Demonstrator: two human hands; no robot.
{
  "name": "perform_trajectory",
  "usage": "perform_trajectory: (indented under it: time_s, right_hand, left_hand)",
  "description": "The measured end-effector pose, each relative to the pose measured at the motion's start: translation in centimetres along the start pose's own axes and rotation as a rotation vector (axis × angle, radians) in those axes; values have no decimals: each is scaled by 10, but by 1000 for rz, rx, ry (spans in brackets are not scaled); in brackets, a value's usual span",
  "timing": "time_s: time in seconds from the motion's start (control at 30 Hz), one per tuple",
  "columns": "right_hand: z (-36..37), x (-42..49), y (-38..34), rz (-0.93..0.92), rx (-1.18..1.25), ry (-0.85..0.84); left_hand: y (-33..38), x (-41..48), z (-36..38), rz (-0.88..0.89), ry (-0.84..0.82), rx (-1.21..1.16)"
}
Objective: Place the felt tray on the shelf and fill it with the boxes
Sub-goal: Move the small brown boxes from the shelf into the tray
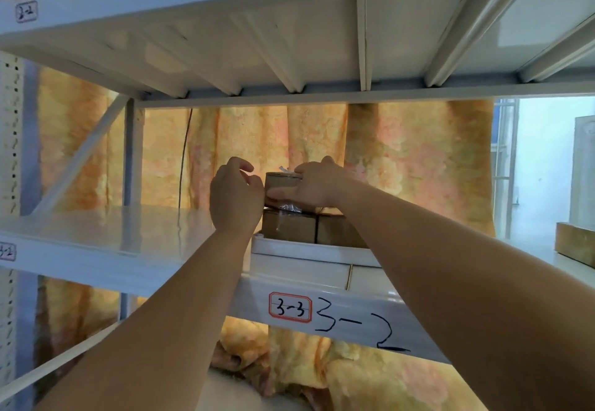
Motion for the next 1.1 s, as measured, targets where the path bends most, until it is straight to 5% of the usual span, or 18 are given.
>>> perform_trajectory:
  time_s: [0.17,0.33,0.57,0.83,1.1]
  right_hand:
    - [-23,-19,21,-65,241,348]
    - [-49,-42,78,-34,141,510]
    - [-85,-93,165,124,-175,611]
    - [-147,-164,297,454,-294,510]
    - [-177,-207,429,627,-83,309]
  left_hand:
    - [25,-10,-8,200,112,11]
    - [72,-34,-4,537,39,84]
    - [177,-78,8,658,-172,-59]
    - [299,-151,61,838,-388,142]
    - [379,-229,159,702,-856,117]
Point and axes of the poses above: each hand's wrist, its own x-axis towards the middle knuckle, its own z-axis out of the palm, y = z × x, the point moved 3 cm from there along x, towards the middle knuckle, and after that the axes turned 8 degrees about x, right-handed, at the moved point
